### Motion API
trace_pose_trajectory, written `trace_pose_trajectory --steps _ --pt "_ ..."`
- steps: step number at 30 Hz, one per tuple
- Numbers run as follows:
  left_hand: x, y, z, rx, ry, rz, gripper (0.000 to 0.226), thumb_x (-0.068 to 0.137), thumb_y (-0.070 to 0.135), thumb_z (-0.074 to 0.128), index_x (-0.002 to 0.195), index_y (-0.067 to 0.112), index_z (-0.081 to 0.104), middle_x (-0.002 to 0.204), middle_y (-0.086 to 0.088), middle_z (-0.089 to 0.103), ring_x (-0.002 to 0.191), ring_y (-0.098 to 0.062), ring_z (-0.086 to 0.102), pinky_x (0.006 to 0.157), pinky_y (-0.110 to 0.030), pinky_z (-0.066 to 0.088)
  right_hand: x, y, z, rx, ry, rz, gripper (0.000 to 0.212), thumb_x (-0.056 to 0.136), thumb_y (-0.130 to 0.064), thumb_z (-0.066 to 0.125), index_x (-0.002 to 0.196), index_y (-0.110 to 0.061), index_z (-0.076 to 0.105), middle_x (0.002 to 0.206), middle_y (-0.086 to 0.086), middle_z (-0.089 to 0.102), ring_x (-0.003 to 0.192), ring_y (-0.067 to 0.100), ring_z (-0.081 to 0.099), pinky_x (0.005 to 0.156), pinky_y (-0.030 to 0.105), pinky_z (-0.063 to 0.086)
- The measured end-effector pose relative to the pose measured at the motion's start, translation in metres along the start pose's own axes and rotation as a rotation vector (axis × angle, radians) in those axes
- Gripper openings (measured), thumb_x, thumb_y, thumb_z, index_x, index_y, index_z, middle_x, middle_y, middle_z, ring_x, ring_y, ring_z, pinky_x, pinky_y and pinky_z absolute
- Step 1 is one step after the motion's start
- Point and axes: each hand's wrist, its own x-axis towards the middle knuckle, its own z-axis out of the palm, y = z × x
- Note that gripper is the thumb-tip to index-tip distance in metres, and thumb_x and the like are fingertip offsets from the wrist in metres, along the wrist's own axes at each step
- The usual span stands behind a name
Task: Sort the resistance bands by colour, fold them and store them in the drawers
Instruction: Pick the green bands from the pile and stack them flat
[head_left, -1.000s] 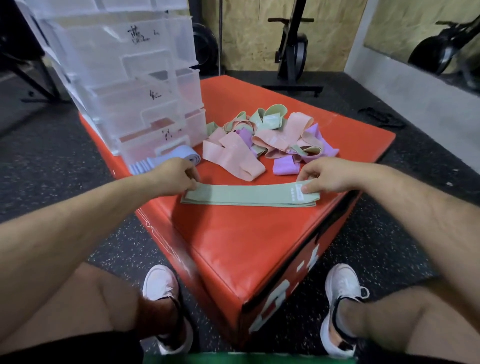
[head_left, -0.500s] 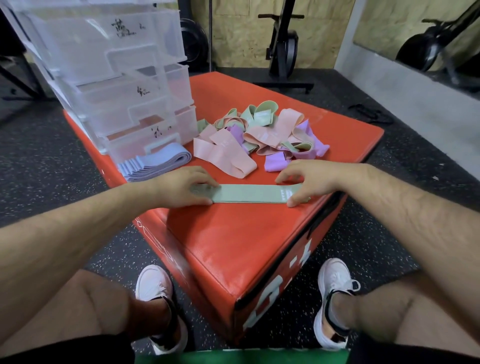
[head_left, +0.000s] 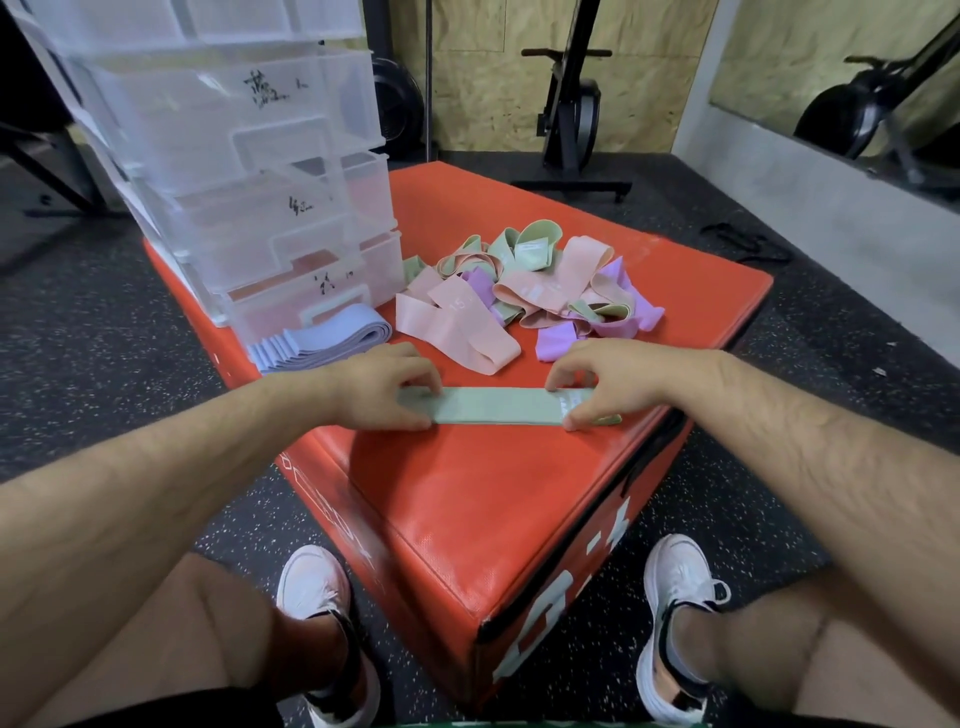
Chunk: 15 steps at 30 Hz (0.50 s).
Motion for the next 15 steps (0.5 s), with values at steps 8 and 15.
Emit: trace_pose_trajectory --steps 8,15 --pt "0.064 0.021 -0.024 0.029 0.238 -0.119 0.04 0.083 0.052 0.058 0.118 0.033 0.06 0.12 0.003 0.05 0.12 -0.023 0.047 0.102 -0.04 0.04 0.038 -0.017 -0.028 0.065 0.292 0.043 0.018 0.096 -0.036 0.056 0.109 -0.031 0.068 0.103 -0.016 0.062 0.101 0.008 0.057 0.074 0.023 0.035" --pt "0.132 0.013 -0.023 0.079 0.279 -0.201 0.041 0.089 0.047 0.056 0.126 0.032 0.056 0.13 0.0 0.045 0.13 -0.024 0.039 0.11 -0.042 0.029 0.107 -0.008 -0.039 0.013 0.479 0.145 0.029 0.097 -0.025 0.047 0.12 -0.031 0.064 0.131 -0.003 0.052 0.126 0.022 0.044 0.1 0.04 0.04"
